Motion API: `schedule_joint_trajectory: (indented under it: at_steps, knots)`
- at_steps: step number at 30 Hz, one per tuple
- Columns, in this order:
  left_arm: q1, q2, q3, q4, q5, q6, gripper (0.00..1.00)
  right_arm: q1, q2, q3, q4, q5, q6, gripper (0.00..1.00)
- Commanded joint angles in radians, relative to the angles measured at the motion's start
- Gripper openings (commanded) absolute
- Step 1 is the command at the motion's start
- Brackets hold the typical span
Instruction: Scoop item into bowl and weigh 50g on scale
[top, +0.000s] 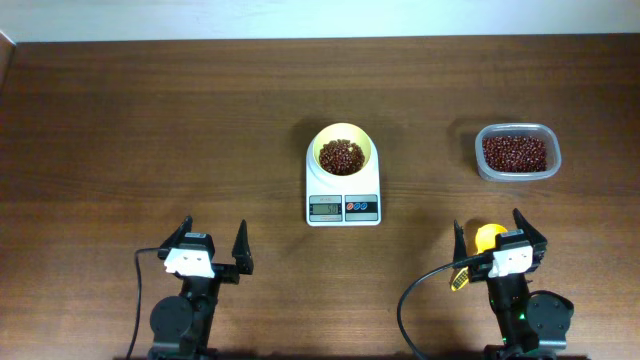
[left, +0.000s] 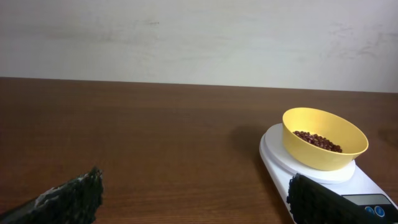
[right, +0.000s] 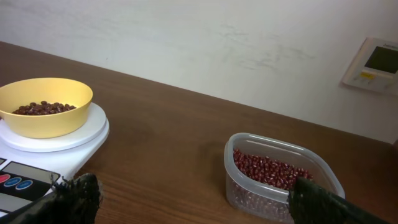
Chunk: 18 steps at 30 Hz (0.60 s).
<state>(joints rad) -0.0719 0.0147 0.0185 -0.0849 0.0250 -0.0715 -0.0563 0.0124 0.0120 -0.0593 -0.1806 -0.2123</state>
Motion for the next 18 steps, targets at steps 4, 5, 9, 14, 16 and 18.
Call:
schedule_joint_trajectory:
  at_steps: [4,5,9,14,16,18]
  knots:
    - [-0.004,-0.01,-0.01,0.003,-0.011,0.013,0.99,0.004,0.003,-0.006,-0.005,0.005,0.011,0.99]
    - [-0.004,-0.01,-0.01,0.002,-0.011,0.013,0.99,0.004,0.003,-0.006,-0.005,0.005,0.011,0.99]
    - [-0.004,-0.01,-0.01,0.002,-0.011,0.013,0.99,0.004,0.003,-0.006,-0.005,0.005,0.012,0.99]
    - [-0.004,-0.01,-0.01,0.002,-0.011,0.013,0.99,0.004,0.003,-0.006,-0.005,0.005,0.011,0.99]
    - [-0.004,-0.01,-0.01,0.002,-0.011,0.013,0.99,0.005,-0.002,-0.006,-0.005,0.005,0.012,0.99]
    - [-0.004,-0.01,-0.01,0.002,-0.011,0.013,0.99,0.011,-0.009,-0.006,-0.005,0.006,0.012,0.99]
